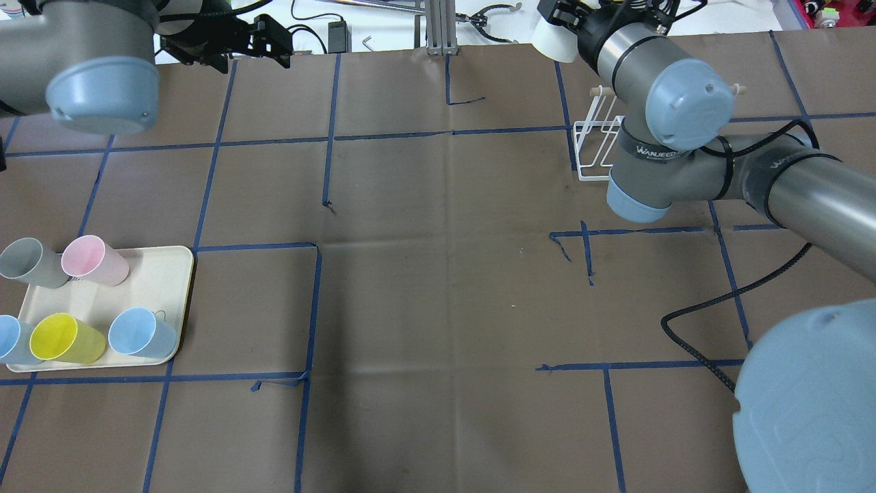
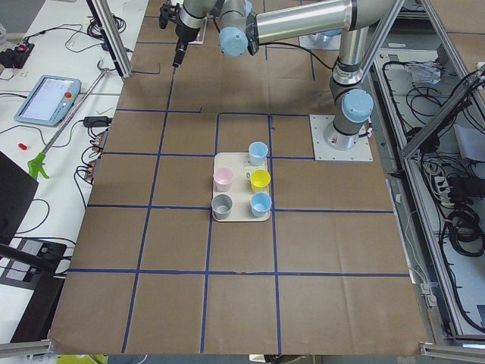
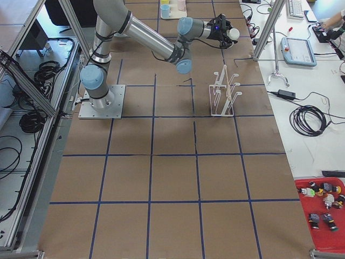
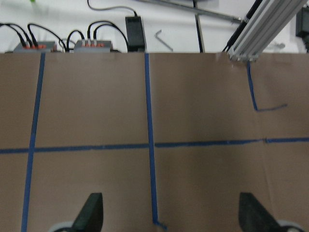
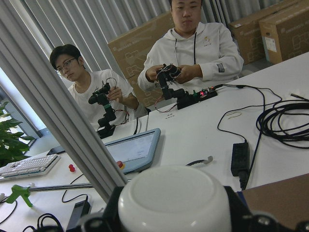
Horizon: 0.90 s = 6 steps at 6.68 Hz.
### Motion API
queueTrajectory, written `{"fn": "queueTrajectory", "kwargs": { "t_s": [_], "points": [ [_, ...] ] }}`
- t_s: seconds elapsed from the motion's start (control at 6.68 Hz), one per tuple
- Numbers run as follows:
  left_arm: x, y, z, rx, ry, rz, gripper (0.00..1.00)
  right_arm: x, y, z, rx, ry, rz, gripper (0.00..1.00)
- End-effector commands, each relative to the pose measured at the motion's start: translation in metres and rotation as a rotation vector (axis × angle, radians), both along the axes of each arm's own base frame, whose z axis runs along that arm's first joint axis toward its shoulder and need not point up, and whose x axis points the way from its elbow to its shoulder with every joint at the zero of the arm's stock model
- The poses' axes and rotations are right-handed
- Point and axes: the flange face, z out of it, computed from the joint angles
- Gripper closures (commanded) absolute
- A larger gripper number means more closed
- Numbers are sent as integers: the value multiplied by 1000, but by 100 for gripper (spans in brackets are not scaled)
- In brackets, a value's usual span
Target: Transfer IKEA cup to right arm and place on rack
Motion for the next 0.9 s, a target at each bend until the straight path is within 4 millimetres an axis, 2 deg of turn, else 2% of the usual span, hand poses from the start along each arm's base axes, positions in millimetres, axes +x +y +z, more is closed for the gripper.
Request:
{"fn": "queueTrajectory", "kwargs": {
  "t_s": [0.0,0.15,0.3,0.45,0.6,0.75],
  "points": [
    [0,50,24,277,-19,6,1,-53,-31,3,-55,225,-4,72],
    [2,76,37,305,-17,13,1,-76,-40,-6,-65,334,-11,72],
    [9,88,44,300,-19,22,1,-86,-45,-21,-45,361,-9,72],
    [24,97,45,311,-14,42,0,-86,-45,-30,-59,369,-12,72],
    [56,113,40,326,-8,50,0,-86,-40,-51,-32,415,8,71],
    [97,138,22,347,2,17,1,-82,-31,-63,-31,415,10,71]
  ]
}}
